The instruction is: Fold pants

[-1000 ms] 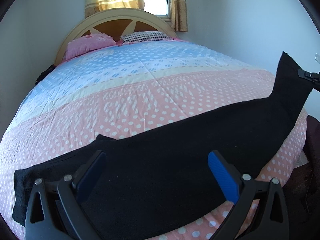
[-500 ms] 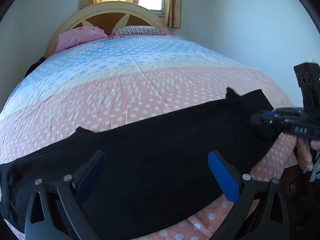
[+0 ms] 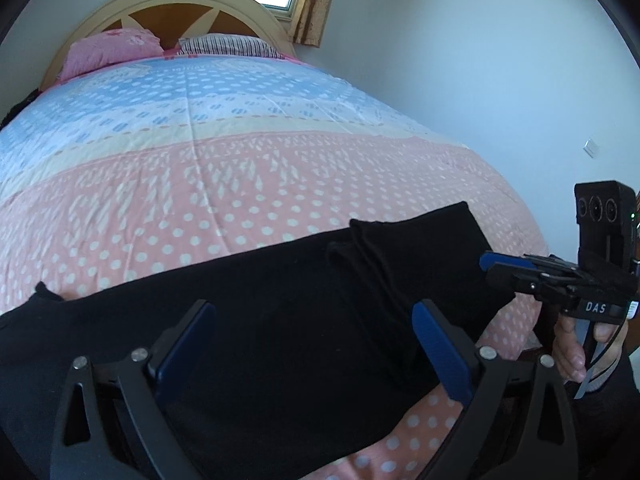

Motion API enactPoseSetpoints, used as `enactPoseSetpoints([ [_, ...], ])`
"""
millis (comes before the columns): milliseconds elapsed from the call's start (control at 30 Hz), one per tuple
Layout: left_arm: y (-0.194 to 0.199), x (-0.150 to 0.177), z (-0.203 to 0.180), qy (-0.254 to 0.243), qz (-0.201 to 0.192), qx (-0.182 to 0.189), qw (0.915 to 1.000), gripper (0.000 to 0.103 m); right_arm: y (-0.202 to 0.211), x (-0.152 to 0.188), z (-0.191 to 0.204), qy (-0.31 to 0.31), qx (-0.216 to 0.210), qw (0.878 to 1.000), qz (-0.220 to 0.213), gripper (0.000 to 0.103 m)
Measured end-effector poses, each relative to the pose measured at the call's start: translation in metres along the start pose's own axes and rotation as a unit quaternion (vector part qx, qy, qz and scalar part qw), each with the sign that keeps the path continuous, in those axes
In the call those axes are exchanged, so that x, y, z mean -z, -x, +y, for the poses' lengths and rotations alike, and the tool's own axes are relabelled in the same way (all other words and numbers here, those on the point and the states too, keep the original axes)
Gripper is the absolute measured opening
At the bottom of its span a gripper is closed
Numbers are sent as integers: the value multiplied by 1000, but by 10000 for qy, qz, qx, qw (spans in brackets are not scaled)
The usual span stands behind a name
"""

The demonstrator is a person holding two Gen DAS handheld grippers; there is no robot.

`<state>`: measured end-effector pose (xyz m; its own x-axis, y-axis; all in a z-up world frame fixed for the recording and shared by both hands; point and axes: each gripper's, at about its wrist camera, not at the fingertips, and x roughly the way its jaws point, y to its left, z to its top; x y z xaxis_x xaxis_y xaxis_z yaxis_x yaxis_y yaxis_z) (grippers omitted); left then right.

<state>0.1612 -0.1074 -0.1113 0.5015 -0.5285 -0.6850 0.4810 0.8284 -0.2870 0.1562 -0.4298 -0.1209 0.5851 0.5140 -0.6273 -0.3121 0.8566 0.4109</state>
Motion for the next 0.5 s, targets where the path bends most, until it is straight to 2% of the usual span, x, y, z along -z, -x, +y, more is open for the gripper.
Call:
enactPoseSetpoints([
  [133, -17, -4, -12, 216, 257, 318, 9989, 81, 7, -4, -14, -323, 51, 9992, -248, 36],
  [267, -34, -6, -25, 299, 481, 467, 9973, 79, 18, -8, -14, -348, 66, 9977, -584, 36],
  [333, -44, -6, -31, 285, 616, 426, 9968, 63, 24, -10, -18, -436, 59, 9962, -752, 36],
  [367, -46, -5, -34, 241, 625, 381, 9970, 59, 27, -10, -21, -507, 72, 9951, -850, 36],
  [400, -47, -6, -37, 172, 605, 298, 9976, 48, 31, -10, -25, -582, 107, 9938, -938, 36],
  [433, -48, -7, -40, 126, 614, 312, 9975, 26, 33, -10, -29, -670, 149, 9924, -1021, 36],
  [467, -48, -7, -42, 143, 640, 426, 9969, 15, 36, -11, -32, -745, 179, 9911, -1086, 38],
  [500, -46, -8, -41, 184, 637, 508, 9965, 14, 38, -11, -36, -835, 218, 9895, -1158, 42],
])
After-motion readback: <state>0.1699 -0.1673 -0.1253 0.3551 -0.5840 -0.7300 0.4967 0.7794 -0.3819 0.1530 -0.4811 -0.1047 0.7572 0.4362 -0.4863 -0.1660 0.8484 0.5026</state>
